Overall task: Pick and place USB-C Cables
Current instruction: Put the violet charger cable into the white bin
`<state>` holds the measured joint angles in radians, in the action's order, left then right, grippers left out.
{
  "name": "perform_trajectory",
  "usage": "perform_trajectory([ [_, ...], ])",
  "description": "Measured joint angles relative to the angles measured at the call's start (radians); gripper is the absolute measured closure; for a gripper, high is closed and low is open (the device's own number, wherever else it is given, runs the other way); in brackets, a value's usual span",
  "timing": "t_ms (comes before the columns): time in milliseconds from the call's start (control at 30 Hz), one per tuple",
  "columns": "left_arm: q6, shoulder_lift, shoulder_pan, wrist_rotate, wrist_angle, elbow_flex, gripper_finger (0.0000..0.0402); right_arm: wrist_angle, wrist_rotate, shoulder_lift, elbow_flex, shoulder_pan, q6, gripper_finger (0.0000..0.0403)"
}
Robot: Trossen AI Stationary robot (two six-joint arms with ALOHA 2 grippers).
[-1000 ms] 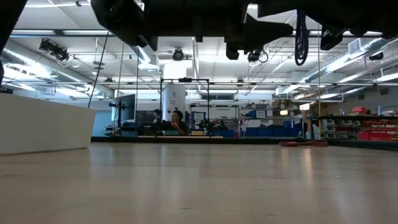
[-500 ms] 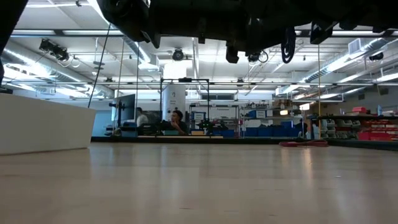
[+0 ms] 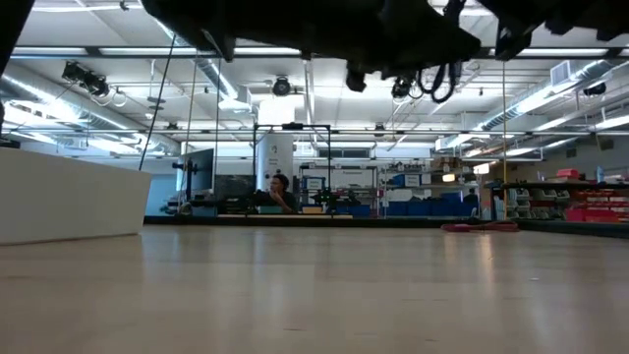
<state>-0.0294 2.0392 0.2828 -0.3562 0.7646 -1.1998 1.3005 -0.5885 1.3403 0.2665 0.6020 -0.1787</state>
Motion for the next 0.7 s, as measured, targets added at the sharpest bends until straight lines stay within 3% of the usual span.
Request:
perform_trajectory([
  [100, 0.041, -0.047, 0.031, -0.117, -0.142, 0.0, 0.0375, 0.0, -0.031, -0.054, 0.0, 0.036, -0.008, 0.0318],
  [233, 0.156, -0.151, 0.081, -0.331, -0.42, 0.0, 0.0374, -0.033, -0.149, -0.12, 0.0, 0.093, -0.068, 0.03],
  [367, 0.47, -0.294, 0.104, -0.471, -0.868, 0.0, 0.0377, -0.105, -0.24, -0.148, 0.0, 0.134, -0.086, 0.0297],
  [533, 1.053, -0.463, 0.07, -0.432, -1.487, 0.0, 0.0377, -0.218, -0.255, -0.147, 0.0, 0.156, -0.033, 0.0298],
  [700, 1.422, -0.546, 0.022, -0.175, -1.997, 0.0, 0.0377, -0.273, -0.256, -0.147, 0.0, 0.156, 0.026, 0.0298],
])
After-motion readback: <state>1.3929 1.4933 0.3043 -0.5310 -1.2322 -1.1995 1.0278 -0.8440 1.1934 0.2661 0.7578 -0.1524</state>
